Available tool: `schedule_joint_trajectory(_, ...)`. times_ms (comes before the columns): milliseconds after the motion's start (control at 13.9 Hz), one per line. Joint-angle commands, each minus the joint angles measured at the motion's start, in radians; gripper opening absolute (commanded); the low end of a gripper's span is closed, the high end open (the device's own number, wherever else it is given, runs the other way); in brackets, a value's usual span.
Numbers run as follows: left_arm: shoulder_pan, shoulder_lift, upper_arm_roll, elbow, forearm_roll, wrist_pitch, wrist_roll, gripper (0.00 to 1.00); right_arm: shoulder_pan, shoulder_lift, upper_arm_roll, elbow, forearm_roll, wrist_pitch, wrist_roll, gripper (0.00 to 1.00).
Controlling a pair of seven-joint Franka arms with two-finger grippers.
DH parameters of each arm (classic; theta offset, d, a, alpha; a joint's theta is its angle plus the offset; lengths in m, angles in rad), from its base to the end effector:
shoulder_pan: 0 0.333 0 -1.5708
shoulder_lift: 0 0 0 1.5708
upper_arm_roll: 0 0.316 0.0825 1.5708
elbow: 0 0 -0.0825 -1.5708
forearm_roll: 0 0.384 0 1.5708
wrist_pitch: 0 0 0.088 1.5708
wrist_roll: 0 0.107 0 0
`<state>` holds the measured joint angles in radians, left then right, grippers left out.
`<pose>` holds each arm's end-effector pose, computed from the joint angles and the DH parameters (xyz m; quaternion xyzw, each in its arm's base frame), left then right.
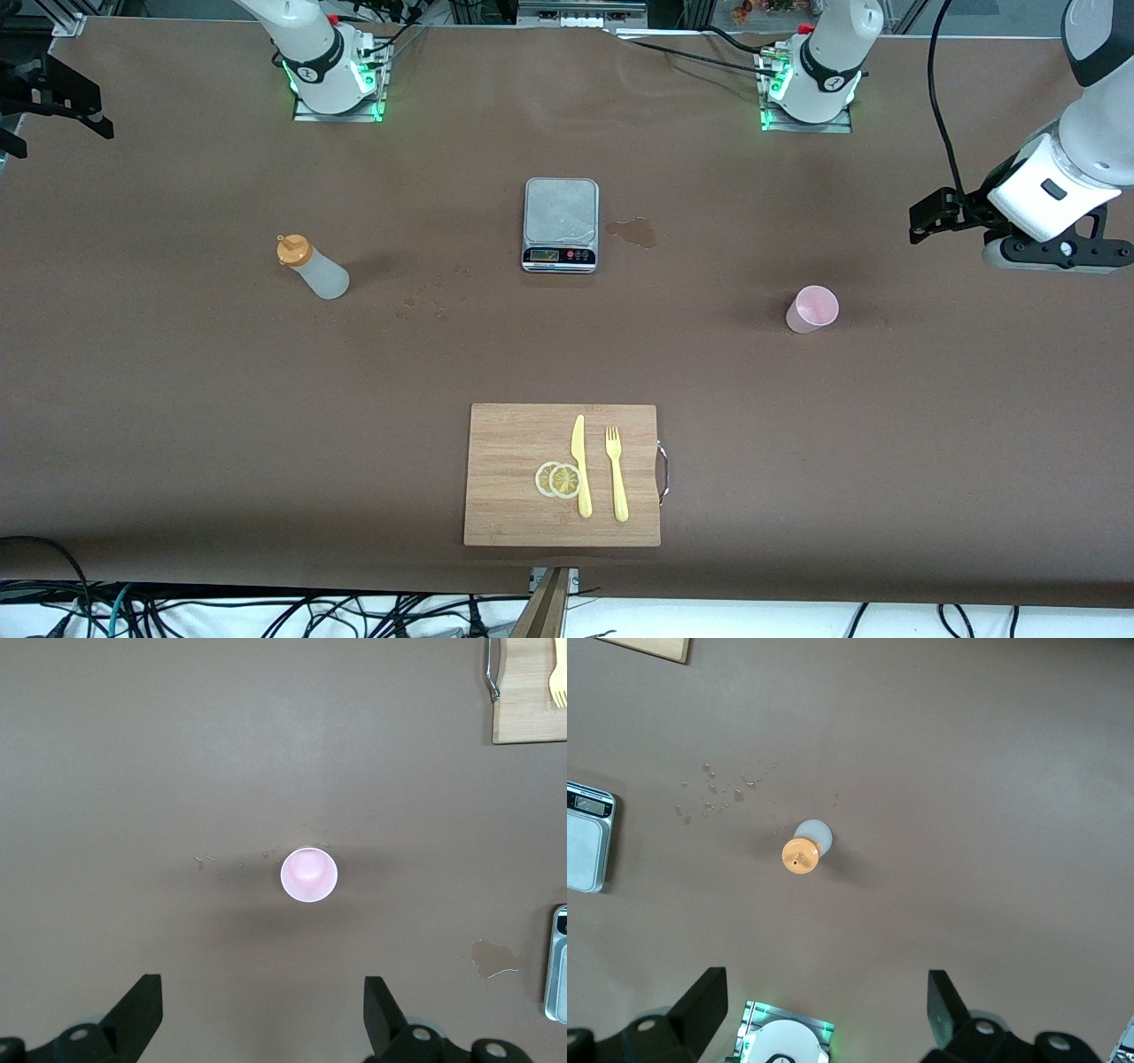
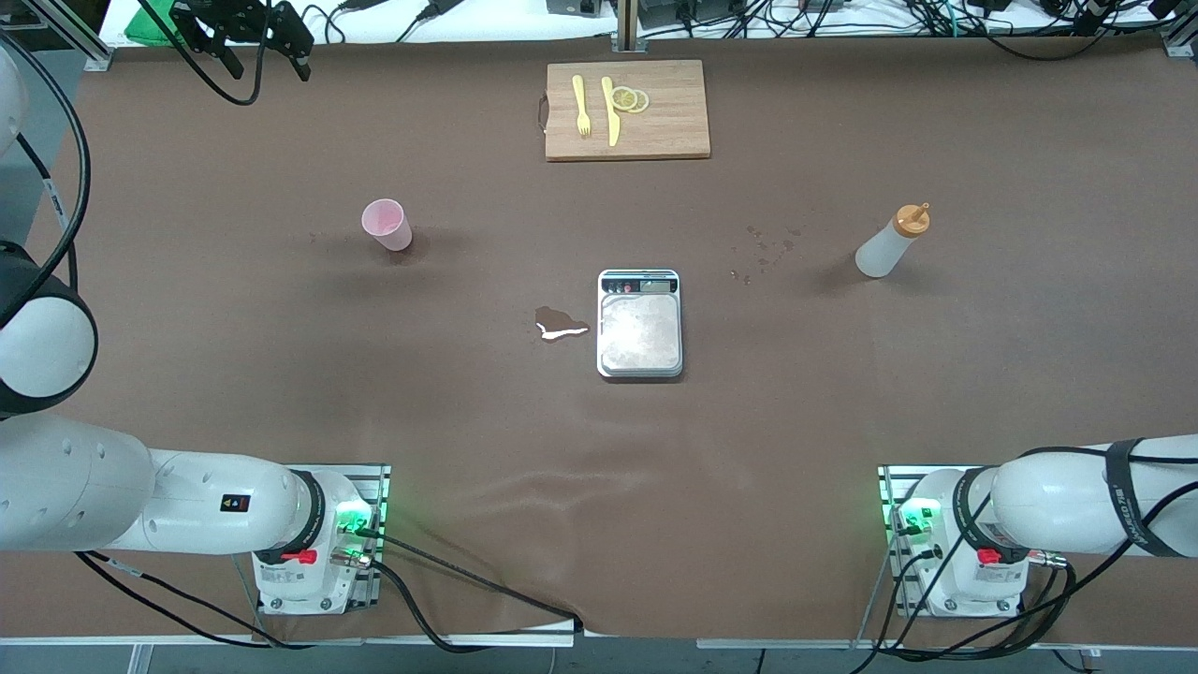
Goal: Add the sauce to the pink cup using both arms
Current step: 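Lower the left gripper and grasp the pink cup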
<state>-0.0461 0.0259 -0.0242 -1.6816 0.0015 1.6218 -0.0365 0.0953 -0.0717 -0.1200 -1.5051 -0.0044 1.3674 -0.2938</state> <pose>0.5595 -0.0391 0.5620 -0.9989 0.0170 0.0427 0.0027 0.5094 -0.0159 0.6756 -0.9904 -0.1340 0.0325 0.0074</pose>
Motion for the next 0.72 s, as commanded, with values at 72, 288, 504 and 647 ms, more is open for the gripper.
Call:
schedule_joint_trajectory(72, -0.012, 0.046, 0.007, 0.01, -0.02, -0.02, 0.02, 1.0, -0.002, -0.016, 0.005, -0.009, 0.012, -0.005, -0.018, 1.0)
schedule_joint_trajectory(288, 0.0, 0.133, 0.009, -0.006, -0.018, -0.03, 0.026, 1.0, -0.002, -0.016, 0.002, -0.009, 0.014, -0.008, -0.018, 1.0)
schedule_joint_trajectory(504, 0.005, 0.183, 0.009, -0.119, 0.002, 0.128, 0.026, 1.0, -0.002, -0.016, 0.002, -0.009, 0.014, -0.008, -0.018, 1.0)
schedule_joint_trajectory(647, 0.003, 0.177, 0.009, -0.254, 0.002, 0.303, 0.026, 1.0, -0.002, -0.016, 0.003, -0.007, 0.014, -0.011, -0.018, 1.0)
